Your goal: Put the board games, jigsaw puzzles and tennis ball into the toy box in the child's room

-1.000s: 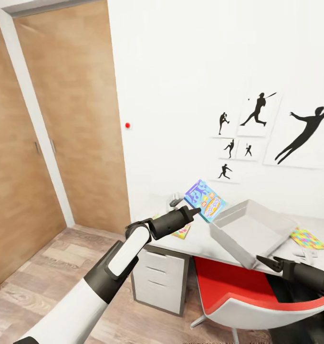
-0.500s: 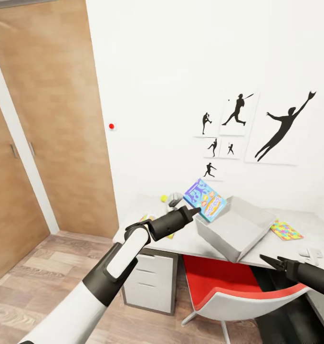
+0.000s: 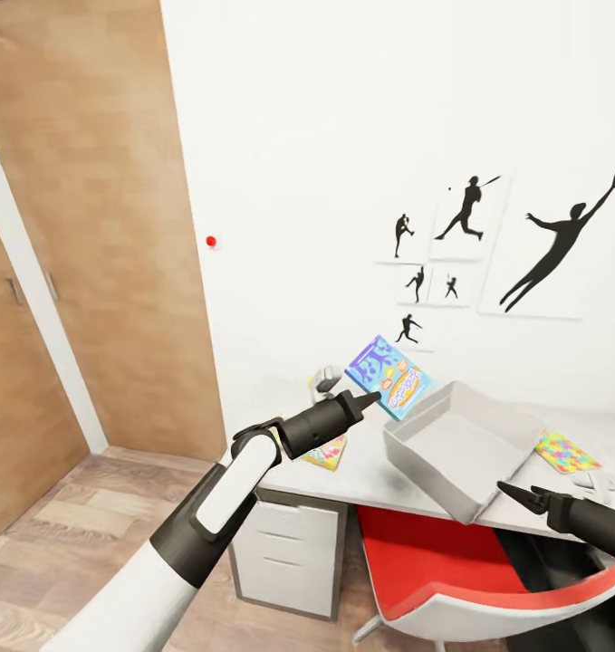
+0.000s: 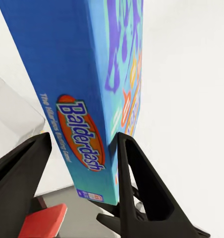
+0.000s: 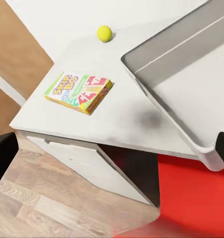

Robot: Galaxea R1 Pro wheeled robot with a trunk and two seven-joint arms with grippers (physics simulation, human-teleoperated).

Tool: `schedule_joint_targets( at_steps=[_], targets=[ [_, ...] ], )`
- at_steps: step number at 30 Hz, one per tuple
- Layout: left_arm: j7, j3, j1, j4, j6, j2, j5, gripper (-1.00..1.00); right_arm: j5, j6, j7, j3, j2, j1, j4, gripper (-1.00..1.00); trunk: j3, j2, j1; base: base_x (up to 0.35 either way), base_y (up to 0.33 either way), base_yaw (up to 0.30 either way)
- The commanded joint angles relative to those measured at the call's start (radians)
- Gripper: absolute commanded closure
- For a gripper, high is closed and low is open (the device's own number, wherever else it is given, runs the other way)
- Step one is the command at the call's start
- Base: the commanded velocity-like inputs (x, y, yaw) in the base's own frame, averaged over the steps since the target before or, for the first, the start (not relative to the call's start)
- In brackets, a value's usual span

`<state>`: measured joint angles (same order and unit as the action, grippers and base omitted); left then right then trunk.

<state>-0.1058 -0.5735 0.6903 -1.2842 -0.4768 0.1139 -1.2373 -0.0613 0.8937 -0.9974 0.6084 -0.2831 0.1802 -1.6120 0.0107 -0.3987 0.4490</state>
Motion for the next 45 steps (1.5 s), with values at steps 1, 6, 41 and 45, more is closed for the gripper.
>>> schedule_joint_targets(
  at_steps=[1, 6, 41, 45],
  targets=[
    [-0.001, 0.001, 0.0, 0.0, -0.004, 0.0, -0.005, 1.0, -0.006, 0.009, 0.001, 0.001, 0.0, 0.001, 0.0, -1.0, 0.001, -0.001, 0.001, 0.293, 0.175, -0.002],
    [-0.001, 0.001, 0.0, 0.001, -0.006, 0.0, -0.005, 1.0, -0.006, 0.008, 0.001, 0.002, 0.002, 0.001, 0.0, -1.0, 0.001, -0.001, 0.001, 0.292, 0.204, -0.001],
    [0.009, -0.002, -0.002, -0.001, -0.002, 0.0, -0.002, 1.0, -0.006, 0.01, 0.001, 0.001, 0.0, -0.001, 0.0, -1.0, 0.001, -0.001, 0.001, 0.084, 0.059, -0.22],
    [0.009, -0.002, -0.002, -0.001, -0.003, 0.0, -0.002, 1.0, -0.006, 0.011, 0.0, 0.001, 0.0, -0.002, 0.0, -1.0, 0.001, -0.001, 0.001, 0.23, 0.125, -0.113]
  ],
)
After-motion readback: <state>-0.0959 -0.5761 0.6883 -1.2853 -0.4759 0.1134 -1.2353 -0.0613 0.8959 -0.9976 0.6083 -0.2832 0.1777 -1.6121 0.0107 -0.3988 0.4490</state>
